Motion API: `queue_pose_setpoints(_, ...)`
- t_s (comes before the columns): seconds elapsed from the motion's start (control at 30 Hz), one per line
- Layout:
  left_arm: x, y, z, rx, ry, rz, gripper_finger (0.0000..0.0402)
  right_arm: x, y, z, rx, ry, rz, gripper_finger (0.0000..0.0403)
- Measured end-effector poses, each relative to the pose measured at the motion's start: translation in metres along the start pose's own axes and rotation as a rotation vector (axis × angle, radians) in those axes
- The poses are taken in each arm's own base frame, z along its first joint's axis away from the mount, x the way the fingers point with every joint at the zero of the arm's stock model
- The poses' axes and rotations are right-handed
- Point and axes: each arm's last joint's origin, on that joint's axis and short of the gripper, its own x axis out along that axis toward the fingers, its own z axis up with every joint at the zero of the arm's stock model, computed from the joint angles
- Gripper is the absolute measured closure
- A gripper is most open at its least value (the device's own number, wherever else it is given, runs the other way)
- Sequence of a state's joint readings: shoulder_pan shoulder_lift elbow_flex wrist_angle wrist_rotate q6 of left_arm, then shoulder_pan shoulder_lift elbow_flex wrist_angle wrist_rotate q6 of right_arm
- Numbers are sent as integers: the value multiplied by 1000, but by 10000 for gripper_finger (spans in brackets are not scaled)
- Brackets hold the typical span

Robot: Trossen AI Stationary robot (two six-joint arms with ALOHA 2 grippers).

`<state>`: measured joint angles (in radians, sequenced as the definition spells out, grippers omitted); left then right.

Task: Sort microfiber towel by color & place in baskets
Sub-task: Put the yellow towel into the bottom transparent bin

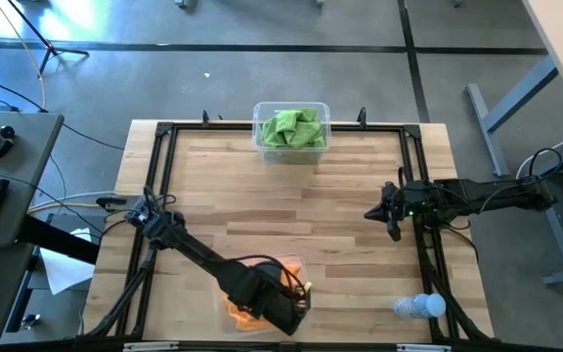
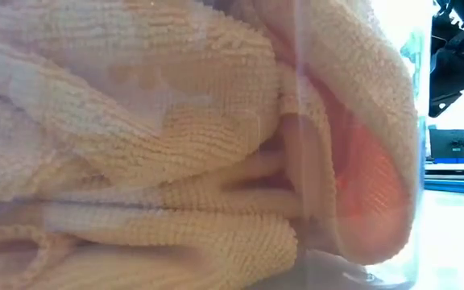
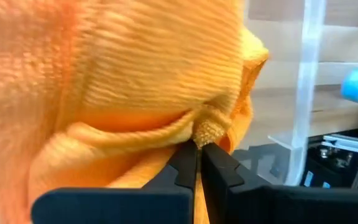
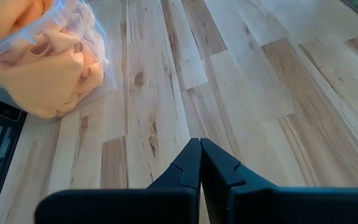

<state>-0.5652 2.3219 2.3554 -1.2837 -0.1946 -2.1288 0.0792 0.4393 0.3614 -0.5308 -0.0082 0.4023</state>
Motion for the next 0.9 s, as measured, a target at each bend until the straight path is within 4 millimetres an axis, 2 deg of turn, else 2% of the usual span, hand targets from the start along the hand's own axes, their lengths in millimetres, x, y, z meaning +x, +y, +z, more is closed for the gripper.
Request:
queue_pose_setpoints(0.27,-31,14,3,0,-22,47,401,0,0,0,0,-1,0,403)
queue_pose_setpoints(0.37,-32,21,1,11,-33,91,401,0,0,0,0,0,0,403)
queue_pose_setpoints(0.5,-12,25,-3,21,-48,127,401,0,0,0,0,-1,-3,403)
queue_pose_setpoints(0.7,34,30,-6,-6,-39,159,401,1,0,0,0,3,-11,403)
queue_pose_setpoints(0.9,76,35,-3,-12,16,111,401,2,0,0,0,13,-15,403)
